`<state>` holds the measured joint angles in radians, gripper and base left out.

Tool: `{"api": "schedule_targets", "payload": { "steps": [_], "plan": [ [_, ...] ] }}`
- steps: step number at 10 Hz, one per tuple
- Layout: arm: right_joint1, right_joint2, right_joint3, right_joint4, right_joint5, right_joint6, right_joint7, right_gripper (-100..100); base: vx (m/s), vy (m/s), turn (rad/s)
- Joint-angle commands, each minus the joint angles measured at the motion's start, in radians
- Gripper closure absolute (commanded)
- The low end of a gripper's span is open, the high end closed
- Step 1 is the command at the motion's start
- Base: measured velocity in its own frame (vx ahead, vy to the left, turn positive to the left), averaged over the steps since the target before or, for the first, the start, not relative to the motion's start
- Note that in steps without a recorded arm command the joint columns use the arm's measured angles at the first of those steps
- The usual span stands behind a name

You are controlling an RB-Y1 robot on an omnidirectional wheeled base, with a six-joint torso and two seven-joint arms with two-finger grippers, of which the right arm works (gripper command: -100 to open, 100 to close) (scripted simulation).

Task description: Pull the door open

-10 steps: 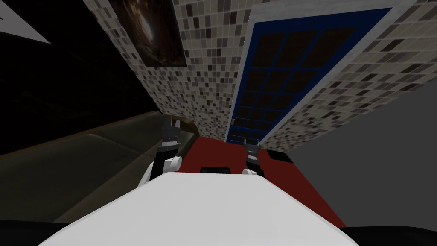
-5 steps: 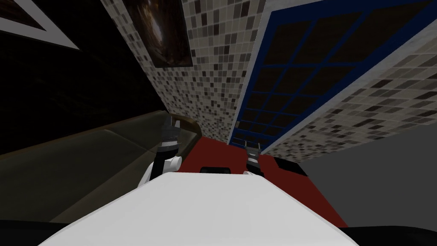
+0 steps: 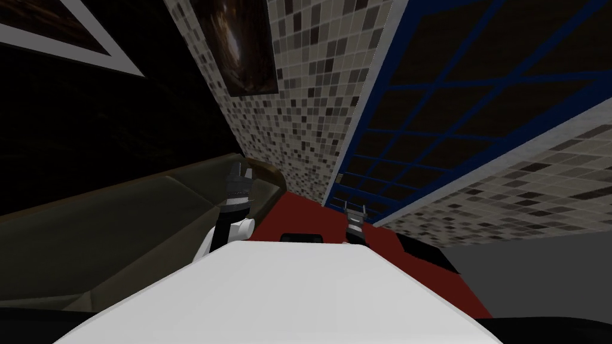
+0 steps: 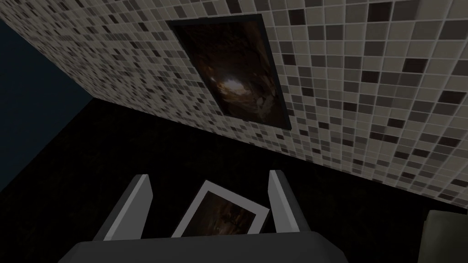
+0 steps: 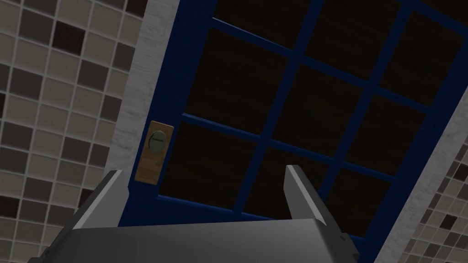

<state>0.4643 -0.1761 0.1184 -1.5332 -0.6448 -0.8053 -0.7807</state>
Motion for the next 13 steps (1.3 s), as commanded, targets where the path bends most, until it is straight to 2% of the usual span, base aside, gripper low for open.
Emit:
{"api": "schedule_targets", "payload": {
  "steps": [1,6,7,13],
  "plan": [
    [-0.005,-0.003,0.003,0.037,-0.025,-0.019,-0.029,-100,0.102,-0.032,0.184],
    [-0.015,-0.016,0.010,0.136,-0.101,-0.069,-0.113,-100,0.102,-0.034,0.157],
    [-0.018,-0.021,0.013,0.174,-0.130,-0.087,-0.145,-100,0.132,-0.040,0.216],
    [-0.029,-0.036,0.021,0.293,-0.219,-0.146,-0.244,-100,0.113,-0.059,0.190]
  ]
}}
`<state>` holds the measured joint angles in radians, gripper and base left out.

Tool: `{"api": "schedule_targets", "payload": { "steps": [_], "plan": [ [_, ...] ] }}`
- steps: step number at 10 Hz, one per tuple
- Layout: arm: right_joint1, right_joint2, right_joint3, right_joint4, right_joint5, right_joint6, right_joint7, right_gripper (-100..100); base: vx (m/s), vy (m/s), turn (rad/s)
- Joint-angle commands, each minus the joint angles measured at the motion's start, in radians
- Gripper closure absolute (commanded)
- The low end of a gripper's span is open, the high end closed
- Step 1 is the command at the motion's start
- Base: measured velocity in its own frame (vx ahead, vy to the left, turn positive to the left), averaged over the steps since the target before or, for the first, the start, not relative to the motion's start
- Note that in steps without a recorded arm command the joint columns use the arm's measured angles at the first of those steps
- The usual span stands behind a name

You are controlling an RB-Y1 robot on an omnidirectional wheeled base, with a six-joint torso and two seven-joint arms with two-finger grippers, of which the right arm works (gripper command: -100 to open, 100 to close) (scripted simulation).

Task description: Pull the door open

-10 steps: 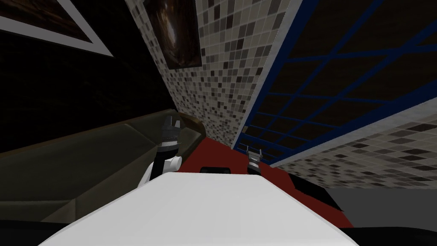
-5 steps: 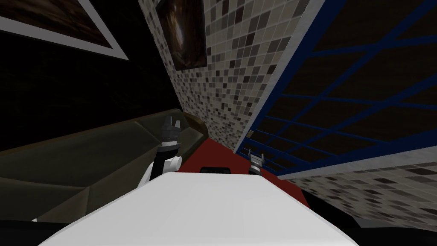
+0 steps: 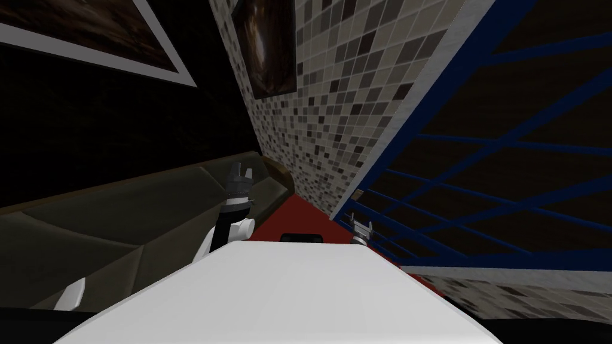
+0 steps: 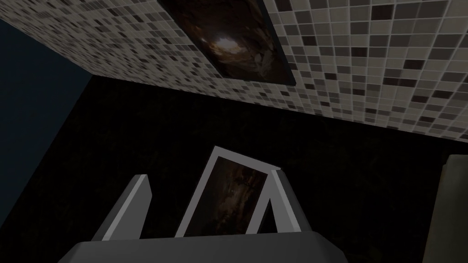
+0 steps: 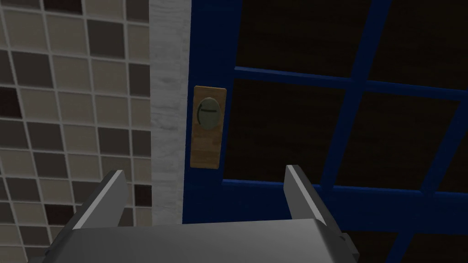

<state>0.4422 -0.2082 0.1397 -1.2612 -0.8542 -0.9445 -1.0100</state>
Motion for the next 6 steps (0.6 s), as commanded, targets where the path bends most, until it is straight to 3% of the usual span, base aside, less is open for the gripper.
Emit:
{"api": "schedule_targets", "payload": {
  "steps": [1,6],
  "plan": [
    [-0.009,-0.006,0.001,0.036,-0.021,-0.015,-0.028,-100,0.120,-0.076,0.101],
    [-0.018,-0.018,0.008,0.135,-0.096,-0.064,-0.111,-100,0.100,-0.069,0.162]
  ]
}}
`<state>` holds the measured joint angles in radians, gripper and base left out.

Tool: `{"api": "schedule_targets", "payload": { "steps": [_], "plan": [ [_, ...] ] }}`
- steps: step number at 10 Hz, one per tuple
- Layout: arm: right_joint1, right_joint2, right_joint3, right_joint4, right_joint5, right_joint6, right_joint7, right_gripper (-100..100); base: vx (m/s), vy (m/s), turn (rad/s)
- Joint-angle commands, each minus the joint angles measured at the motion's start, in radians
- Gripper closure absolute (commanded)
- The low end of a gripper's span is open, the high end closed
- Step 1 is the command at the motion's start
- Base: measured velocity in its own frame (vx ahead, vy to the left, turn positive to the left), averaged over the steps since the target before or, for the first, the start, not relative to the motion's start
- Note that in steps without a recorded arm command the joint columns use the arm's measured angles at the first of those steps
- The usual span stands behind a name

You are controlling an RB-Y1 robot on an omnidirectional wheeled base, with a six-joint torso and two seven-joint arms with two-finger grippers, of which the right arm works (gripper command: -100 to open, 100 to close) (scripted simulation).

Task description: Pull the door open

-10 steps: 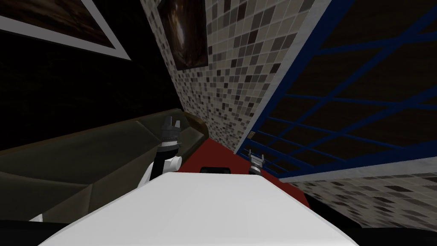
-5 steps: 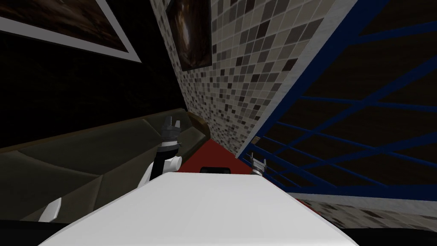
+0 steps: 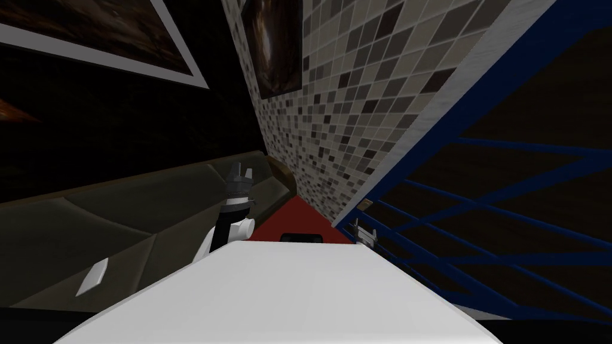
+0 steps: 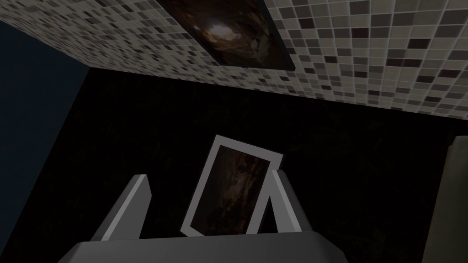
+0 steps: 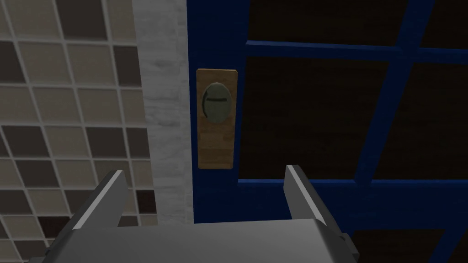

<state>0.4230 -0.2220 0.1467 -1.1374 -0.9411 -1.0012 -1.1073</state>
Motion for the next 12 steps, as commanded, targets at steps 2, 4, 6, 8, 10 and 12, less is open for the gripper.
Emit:
{"api": "schedule_targets", "payload": {
  "steps": [2,4,6,8,10,12],
  "plan": [
    [-0.002,-0.008,0.003,0.045,-0.035,-0.024,-0.042,-100,0.097,-0.081,0.141],
    [-0.009,-0.011,0.003,0.062,-0.040,-0.028,-0.050,-100,0.067,-0.068,0.082],
    [-0.021,-0.039,0.005,0.105,-0.036,-0.033,-0.101,-100,0.120,-0.005,-0.035],
    [-0.030,-0.061,0.006,0.136,-0.032,-0.036,-0.137,-100,0.126,-0.005,-0.033],
    [-0.041,-0.086,0.007,0.173,-0.027,-0.038,-0.179,-100,0.106,-0.016,-0.031],
    [-0.053,-0.113,0.009,0.212,-0.023,-0.041,-0.223,-100,0.106,-0.019,-0.042]
  ]
}}
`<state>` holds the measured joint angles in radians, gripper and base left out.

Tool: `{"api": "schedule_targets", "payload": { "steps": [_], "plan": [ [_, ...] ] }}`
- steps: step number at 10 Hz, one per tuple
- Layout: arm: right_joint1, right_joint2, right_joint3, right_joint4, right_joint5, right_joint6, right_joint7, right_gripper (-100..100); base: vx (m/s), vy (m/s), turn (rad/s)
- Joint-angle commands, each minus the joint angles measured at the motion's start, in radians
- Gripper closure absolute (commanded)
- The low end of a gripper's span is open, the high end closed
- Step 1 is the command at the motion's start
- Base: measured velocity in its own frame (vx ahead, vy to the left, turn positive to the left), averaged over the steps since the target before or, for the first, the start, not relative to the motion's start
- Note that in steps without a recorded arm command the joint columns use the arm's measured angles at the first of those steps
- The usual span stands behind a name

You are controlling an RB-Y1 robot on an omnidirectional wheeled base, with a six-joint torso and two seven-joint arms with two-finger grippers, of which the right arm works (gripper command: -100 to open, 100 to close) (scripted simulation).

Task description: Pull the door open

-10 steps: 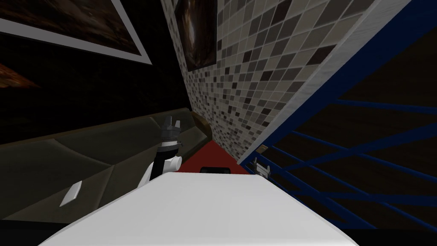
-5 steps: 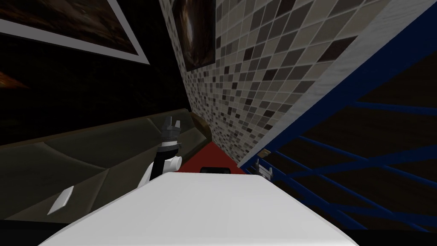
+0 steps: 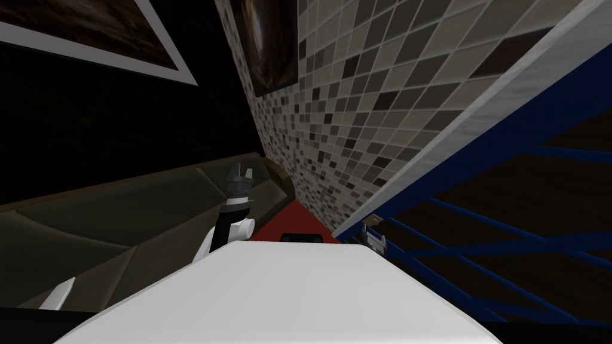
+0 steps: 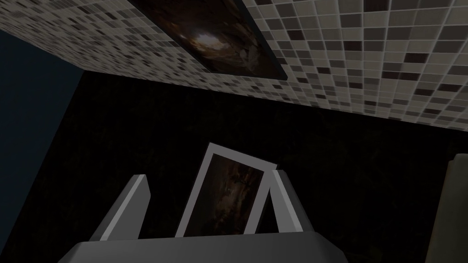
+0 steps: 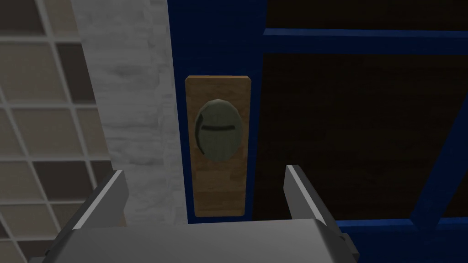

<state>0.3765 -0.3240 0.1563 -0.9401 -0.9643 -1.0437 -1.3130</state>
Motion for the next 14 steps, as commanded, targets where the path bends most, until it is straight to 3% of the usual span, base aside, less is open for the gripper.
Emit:
{"api": "schedule_targets", "payload": {
  "steps": [1,6,7,8,9,14],
  "plan": [
    [-0.012,-0.024,0.000,0.034,0.003,0.000,-0.040,-100,0.090,-0.009,-0.035],
    [-0.041,-0.092,0.004,0.132,0.016,-0.007,-0.152,-100,0.106,-0.007,-0.035],
    [-0.044,-0.099,0.004,0.142,0.017,-0.008,-0.164,-100,0.128,-0.008,-0.053],
    [-0.040,-0.088,0.008,0.137,0.017,-0.010,-0.152,-100,0.036,0.011,-0.037],
    [-0.040,-0.088,0.008,0.137,0.017,-0.010,-0.152,100,-0.016,0.011,0.027],
    [-0.040,-0.088,0.008,0.137,0.017,-0.010,-0.152,100,-0.005,-0.002,0.002]
  ]
}}
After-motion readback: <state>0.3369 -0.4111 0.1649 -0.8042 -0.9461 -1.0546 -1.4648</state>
